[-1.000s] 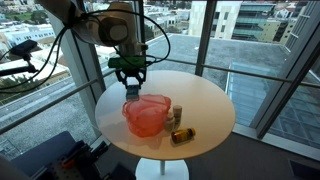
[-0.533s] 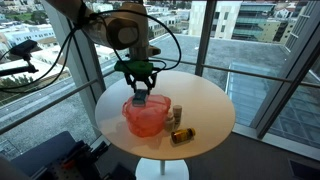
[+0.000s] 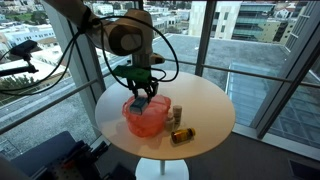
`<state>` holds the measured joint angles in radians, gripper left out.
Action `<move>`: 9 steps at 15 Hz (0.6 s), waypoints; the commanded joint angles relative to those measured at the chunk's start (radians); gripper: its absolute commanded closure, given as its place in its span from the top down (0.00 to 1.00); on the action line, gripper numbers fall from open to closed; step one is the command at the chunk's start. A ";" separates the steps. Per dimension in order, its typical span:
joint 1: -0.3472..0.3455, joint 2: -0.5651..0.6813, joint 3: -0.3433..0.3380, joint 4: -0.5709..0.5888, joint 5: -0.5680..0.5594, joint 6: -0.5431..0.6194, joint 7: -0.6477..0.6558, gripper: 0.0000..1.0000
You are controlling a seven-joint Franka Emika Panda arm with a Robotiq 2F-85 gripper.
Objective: Pick up the blue and white translucent container and put it in the orange plastic
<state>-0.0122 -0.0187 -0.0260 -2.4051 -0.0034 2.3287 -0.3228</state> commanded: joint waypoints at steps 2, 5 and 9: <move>-0.005 0.031 -0.001 0.008 0.011 -0.004 0.101 0.42; -0.005 0.066 0.001 0.024 0.019 0.006 0.145 0.42; -0.002 0.109 0.006 0.053 0.035 0.024 0.175 0.42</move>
<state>-0.0125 0.0523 -0.0263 -2.3928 0.0131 2.3430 -0.1783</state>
